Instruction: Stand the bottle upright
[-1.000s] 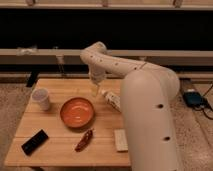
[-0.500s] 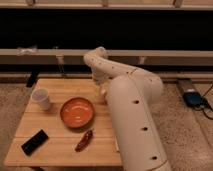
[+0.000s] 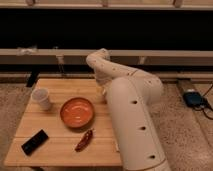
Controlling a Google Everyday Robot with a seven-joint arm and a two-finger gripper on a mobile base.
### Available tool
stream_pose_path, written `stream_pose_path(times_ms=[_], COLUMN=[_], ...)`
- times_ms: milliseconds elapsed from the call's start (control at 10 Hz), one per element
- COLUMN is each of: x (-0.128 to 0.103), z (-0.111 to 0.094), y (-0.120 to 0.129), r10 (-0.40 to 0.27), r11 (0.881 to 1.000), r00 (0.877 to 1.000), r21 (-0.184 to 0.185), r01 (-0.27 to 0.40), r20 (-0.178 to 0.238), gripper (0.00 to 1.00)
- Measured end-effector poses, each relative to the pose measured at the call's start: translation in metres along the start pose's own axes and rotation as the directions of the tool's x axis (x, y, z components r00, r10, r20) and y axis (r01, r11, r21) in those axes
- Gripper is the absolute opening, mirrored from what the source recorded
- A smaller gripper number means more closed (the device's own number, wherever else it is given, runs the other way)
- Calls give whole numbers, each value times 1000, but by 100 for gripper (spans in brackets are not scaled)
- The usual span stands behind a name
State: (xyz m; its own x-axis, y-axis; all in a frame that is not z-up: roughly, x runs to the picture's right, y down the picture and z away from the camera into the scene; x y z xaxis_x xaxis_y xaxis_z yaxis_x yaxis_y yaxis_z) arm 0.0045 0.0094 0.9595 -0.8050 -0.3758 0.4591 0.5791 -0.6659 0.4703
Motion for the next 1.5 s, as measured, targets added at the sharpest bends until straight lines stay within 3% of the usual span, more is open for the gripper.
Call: stream_pose_path(times_ms=[600,1000,1500], x=[6,13,11], z=[14,27,35], y=[4,-1,-1], r10=[-24,-78,-90], r11=[999,996,994], r00=[999,991,982], r21=[22,55,81], r01=[23,72,77], r20=[38,108,166], gripper=[80,80,80])
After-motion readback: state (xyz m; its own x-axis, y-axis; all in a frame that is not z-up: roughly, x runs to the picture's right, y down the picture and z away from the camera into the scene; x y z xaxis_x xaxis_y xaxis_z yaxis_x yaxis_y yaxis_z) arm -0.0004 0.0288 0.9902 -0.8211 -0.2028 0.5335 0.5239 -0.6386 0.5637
